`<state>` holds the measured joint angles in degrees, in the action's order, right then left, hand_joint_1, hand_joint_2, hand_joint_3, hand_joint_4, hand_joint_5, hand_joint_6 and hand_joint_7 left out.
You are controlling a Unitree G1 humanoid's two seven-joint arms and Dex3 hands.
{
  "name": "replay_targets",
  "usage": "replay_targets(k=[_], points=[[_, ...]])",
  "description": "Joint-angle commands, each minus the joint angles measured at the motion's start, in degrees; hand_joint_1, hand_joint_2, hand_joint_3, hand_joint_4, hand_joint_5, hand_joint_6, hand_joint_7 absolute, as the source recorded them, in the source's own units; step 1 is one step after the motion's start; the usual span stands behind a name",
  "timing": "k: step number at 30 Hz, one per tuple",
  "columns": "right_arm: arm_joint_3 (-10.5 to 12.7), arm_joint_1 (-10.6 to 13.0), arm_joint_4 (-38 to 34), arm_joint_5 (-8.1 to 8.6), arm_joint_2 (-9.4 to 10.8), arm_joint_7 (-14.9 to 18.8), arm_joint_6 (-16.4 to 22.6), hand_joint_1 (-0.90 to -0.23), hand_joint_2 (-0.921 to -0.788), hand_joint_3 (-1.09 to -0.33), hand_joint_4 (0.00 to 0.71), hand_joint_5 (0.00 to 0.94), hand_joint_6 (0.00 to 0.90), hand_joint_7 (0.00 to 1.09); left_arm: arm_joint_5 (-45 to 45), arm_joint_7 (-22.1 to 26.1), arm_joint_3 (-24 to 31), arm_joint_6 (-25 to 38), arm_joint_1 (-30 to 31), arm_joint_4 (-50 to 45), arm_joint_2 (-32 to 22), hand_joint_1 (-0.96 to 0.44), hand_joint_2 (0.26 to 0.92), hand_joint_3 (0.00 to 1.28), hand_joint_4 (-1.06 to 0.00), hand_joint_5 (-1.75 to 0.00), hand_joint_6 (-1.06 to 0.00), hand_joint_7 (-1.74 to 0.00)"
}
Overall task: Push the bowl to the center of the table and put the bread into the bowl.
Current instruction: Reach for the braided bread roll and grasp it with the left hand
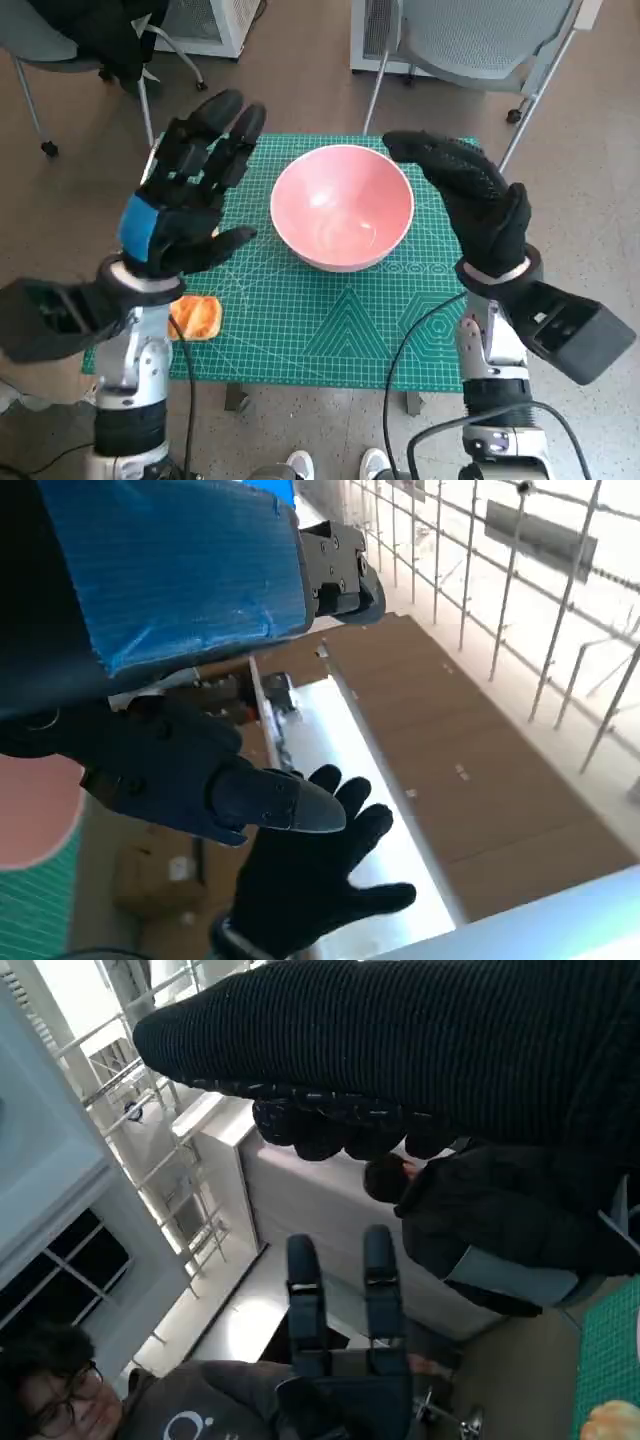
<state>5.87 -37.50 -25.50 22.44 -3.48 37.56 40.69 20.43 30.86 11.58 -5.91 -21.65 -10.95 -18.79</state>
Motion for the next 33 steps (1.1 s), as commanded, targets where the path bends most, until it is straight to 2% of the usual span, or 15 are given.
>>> replay_targets(k=[1, 2, 3, 5, 9, 17, 25, 27, 29, 33], points=[[-0.16, 1.32, 0.02, 0.42, 0.15, 0.64, -0.14, -0.685, -0.921, -0.855, 0.069, 0.002, 0.047, 0.16, -6.35, 0.89, 4.81, 7.88, 5.34, -12.7, -13.02, -0.44, 0.852, 0.12, -0.05, 0.0, 0.0, -0.46], [-0.16, 1.31, 0.0, 0.48, 0.14, 0.67, -0.16, -0.684, -0.921, -0.855, 0.069, 0.001, 0.046, 0.17, -6.72, 1.42, 5.74, 10.82, 6.71, -15.28, -15.45, -0.39, 0.805, 0.1, -0.03, 0.0, 0.0, -0.4], [-0.13, 1.26, -0.05, 0.56, 0.14, 0.7, -0.22, -0.684, -0.921, -0.856, 0.068, 0.001, 0.044, 0.17, -7.37, 2.29, 7.44, 16.26, 8.88, -19.69, -19.23, -0.22, 0.745, 0.07, -0.02, 0.0, 0.0, -0.37], [-0.08, 1.1, -0.22, 0.71, 0.16, 0.72, -0.37, -0.683, -0.921, -0.856, 0.068, 0.001, 0.042, 0.17, -9.34, 3.59, 10.76, 23.95, 12.95, -26.75, -24.58, -0.15, 0.709, 0.06, -0.01, 0.0, 0.0, -0.28], [-0.03, 0.8, -0.56, 0.81, 0.3, 0.61, -0.56, -0.683, -0.921, -0.855, 0.069, 0.001, 0.038, 0.18, -13.53, 2.33, 14.44, 26.48, 17.52, -32.74, -25.73, -0.06, 0.674, 0.04, 0.0, 0.0, -0.01, -0.2], [-0.16, 0.57, -0.57, 0.72, 0.62, 0.26, -1.05, -0.682, -0.921, -0.855, 0.068, 0.001, 0.03, 0.2, -17.09, 0.07, 17.02, 32.35, 22.86, -39.95, -24.59, -0.01, 0.652, 0.03, 0.0, 0.0, -0.06, -0.23], [-0.17, 0.25, -1.16, 0.61, 1.08, 0.34, -1.19, -0.682, -0.921, -0.862, 0.068, 0.0, 0.02, 0.21, -20.14, -0.15, 14.91, 34.99, 25.74, -41.79, -24.97, 0.12, 0.663, 0.04, 0.0, 0.0, -0.08, -0.24], [-0.17, 0.13, -1.39, 0.55, 1.18, 0.38, -1.16, -0.683, -0.921, -0.865, 0.068, 0.0, 0.011, 0.23, -21.63, -0.04, 13.61, 36.63, 26.0, -41.97, -26.07, 0.15, 0.669, 0.04, 0.0, 0.0, -0.1, -0.22], [-0.18, -0.01, -1.66, 0.54, 1.25, 0.45, -1.12, -0.685, -0.921, -0.867, 0.068, 0.0, 0.005, 0.24, -23.08, 1.08, 12.2, 41.76, 25.58, -43.26, -29.12, 0.14, 0.673, 0.05, 0.0, 0.0, -0.11, -0.2], [-0.14, -0.18, -2.07, 0.6, 1.33, 0.6, -1.07, -0.687, -0.921, -0.869, 0.068, 0.0, 0.0, 0.25, -25.64, 1.46, 7.92, 48.17, 24.13, -43.88, -32.75, 0.11, 0.68, 0.06, 0.0, 0.0, -0.14, -0.14]])
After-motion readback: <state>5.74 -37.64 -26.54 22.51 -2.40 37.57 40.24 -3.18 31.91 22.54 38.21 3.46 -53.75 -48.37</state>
